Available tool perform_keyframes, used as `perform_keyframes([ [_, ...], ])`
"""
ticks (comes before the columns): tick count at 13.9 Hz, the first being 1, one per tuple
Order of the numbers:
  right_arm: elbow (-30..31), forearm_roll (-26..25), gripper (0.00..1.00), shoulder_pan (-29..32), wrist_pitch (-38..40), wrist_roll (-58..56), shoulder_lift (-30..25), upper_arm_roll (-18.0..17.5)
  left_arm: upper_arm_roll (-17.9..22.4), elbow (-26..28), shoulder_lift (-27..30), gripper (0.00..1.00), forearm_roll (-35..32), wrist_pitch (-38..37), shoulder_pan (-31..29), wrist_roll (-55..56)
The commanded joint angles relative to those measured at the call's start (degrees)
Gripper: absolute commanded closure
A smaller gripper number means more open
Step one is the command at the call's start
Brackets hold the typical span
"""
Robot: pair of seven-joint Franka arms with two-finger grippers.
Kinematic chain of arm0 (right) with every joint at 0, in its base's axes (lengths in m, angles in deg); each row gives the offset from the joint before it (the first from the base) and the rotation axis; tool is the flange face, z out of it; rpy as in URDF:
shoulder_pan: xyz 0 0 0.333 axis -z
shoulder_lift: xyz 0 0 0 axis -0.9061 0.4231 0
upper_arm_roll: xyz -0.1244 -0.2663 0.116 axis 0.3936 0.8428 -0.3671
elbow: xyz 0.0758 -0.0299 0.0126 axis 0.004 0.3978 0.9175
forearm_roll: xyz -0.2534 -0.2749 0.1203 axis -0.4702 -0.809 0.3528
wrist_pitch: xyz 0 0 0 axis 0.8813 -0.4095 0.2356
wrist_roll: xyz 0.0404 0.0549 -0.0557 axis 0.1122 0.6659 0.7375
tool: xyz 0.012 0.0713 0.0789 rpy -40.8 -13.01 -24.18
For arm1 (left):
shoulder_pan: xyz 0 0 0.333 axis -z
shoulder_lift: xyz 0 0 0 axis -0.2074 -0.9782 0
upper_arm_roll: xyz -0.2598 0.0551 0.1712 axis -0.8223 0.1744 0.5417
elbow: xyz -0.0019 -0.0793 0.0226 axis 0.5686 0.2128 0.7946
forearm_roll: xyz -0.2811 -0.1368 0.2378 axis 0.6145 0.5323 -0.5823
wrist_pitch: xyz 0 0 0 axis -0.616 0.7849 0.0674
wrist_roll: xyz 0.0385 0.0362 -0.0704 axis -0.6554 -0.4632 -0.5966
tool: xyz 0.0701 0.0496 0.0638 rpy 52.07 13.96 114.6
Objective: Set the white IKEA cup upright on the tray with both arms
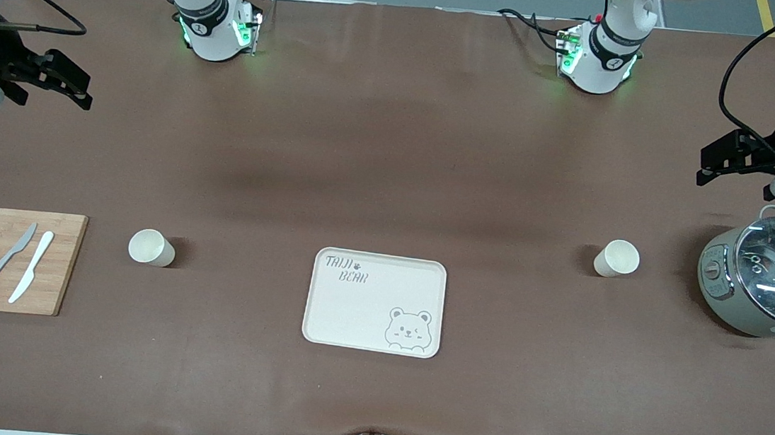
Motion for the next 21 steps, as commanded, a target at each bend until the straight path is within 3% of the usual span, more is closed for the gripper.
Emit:
perform_keyframes([
  [1, -0.6, -1.2, 0.00, -0.3, 0.2, -0.3, 0.4, 0.0, -0.3, -1.0, -0.1, 0.00, -1.1, -0.7, -0.1, -0.8],
  [7, -0.6, -1.2, 0.00, -0.3, 0.1, -0.2, 0.5, 0.0, -2.4, 1.5, -1.0, 0.00, -1.6, -0.4, 0.1, 1.0],
  [16, -0.6, -1.3, 0.00, -0.4, -0.1, -0.2, 0.6, 0.0, -2.7, 15.5, 0.5, 0.00, -3.0, 9.8, -1.1, 0.4],
  [21, -0.6, -1.3, 0.00, -0.5, -0.1, -0.1, 0.6, 0.0, -2.8, 26.4, 2.6, 0.00, -3.0, 21.1, -3.2, -1.1],
])
